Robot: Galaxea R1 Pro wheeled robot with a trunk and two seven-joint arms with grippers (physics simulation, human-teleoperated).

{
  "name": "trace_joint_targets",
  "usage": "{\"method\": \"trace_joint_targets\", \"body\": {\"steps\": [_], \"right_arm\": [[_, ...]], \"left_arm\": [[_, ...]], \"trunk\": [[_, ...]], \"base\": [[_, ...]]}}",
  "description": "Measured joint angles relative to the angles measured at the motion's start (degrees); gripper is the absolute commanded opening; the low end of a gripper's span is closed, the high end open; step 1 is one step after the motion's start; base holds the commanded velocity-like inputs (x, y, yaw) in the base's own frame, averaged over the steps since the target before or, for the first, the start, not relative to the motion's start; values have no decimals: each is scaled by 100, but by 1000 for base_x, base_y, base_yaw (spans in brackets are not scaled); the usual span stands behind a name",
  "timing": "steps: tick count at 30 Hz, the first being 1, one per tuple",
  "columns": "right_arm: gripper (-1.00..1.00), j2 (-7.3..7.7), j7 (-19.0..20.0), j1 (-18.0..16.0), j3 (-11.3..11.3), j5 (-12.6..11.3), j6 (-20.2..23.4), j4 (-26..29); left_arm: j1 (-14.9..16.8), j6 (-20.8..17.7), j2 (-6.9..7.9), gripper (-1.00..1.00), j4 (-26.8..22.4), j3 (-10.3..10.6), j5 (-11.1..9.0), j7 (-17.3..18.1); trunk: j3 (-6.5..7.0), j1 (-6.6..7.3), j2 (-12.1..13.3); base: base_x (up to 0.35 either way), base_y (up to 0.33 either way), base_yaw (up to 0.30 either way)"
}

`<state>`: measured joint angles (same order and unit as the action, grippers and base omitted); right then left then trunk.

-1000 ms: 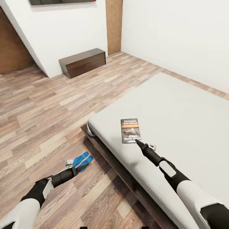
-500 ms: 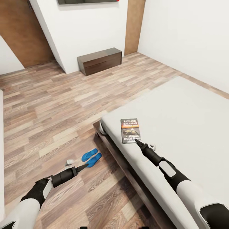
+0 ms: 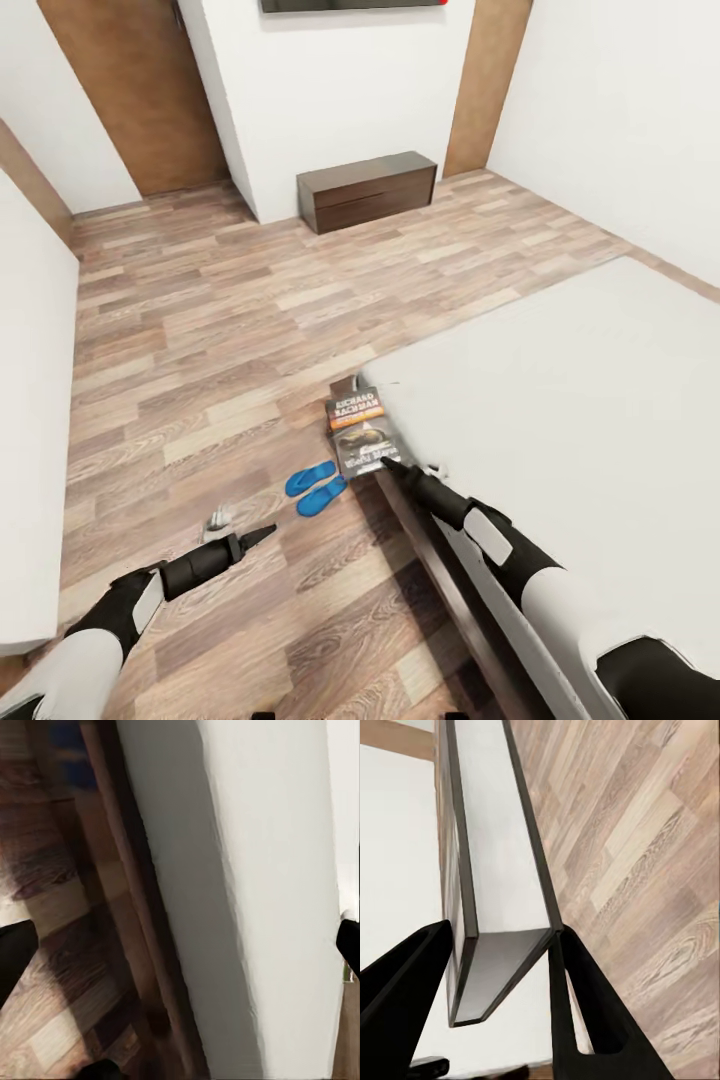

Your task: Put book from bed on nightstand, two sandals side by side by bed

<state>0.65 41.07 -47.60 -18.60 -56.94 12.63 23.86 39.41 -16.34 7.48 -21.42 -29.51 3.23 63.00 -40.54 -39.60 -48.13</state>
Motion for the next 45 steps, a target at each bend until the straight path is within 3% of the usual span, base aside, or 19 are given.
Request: {"method": "trace_joint_targets", "body": {"steps": [2, 5, 12, 17, 21, 26, 32, 45], "right_arm": [[-100, -131, -1, 1, -5, 370, -5, -5], [-100, -193, 0, 0, 5, 563, -8, -17], [-100, -222, 7, 1, -2, 684, -15, -362], [-100, -218, 8, 0, 4, 675, -12, -570], [-100, -219, 8, 0, 1, 672, -11, -607], [-100, -222, 8, 0, 2, 673, -11, -624], [-100, -224, 6, 0, 2, 671, -11, -630], [-100, -225, 1, 0, 2, 673, -11, -636]], "left_arm": [[1, 334, 114, 100, 340, 3, -1, -339], [1, 768, 255, 100, 760, 4, -3, -562], [2, 1443, 626, 100, 1713, -2, -4, -665], [-23, 1766, 762, 100, 1971, -14, -11, -705], [-123, 1827, 784, 100, 2010, -15, -10, -994], [-349, 1887, 764, 100, 2021, 5, 2, -2084], [-649, 2079, 729, 100, 2019, 14, 55, -2761], [-770, 2115, 569, 100, 2020, 17, 146, -2941]], "trunk": [[0, 0, 0], [0, 0, 0], [-1, 0, 0], [0, 0, 0], [0, 0, 0], [0, 0, 0], [0, 0, -1], [0, 0, -1]], "base": [[0, 0, 293], [0, 0, 293], [0, 0, 294], [0, 0, 294], [0, 0, 294], [0, 0, 293], [0, 0, 294], [0, 0, 294]]}}
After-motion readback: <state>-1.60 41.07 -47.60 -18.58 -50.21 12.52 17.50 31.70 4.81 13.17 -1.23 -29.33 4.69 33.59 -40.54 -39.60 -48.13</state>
